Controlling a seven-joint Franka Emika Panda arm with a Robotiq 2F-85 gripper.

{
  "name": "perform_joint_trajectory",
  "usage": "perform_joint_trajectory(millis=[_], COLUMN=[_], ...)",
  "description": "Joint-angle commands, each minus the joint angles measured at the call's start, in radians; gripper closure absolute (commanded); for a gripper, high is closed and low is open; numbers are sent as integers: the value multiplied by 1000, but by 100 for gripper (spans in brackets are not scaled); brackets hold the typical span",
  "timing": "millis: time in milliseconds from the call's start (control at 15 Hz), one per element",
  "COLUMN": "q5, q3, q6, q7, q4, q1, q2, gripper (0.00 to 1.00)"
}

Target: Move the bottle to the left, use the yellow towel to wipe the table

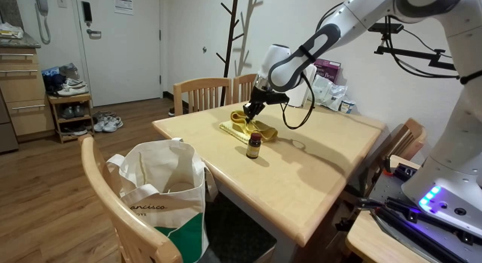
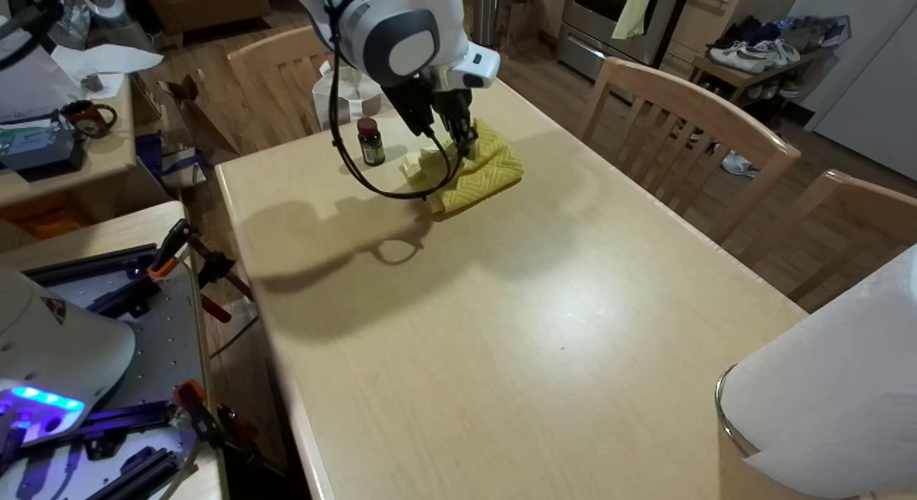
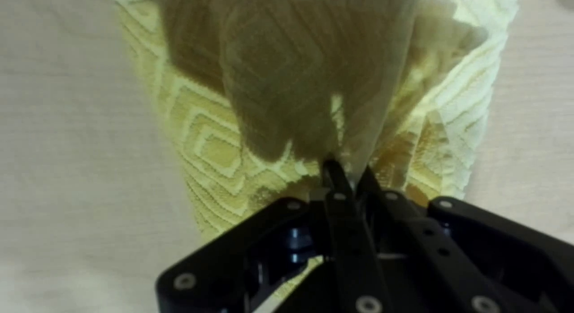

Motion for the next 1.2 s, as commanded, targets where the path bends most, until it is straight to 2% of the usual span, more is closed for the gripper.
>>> perform_joint_trajectory(millis=[0, 133, 333, 533, 667, 867, 1133], q5=[-32, -72, -102, -111, -118, -97, -29], q3=[9, -34, -82, -145, -185, -205, -163], q6=[-102, -177, -285, -330, -346, -352, -340], q7=[-104, -112, -91, -61, -40, -6, 26], q4=[218, 310, 418, 468, 469, 422, 372], q1=[-2, 18, 1, -25, -38, -68, -117], q2=[164, 225, 265, 285, 297, 293, 264], gripper=[98, 98, 98, 98, 98, 98, 98])
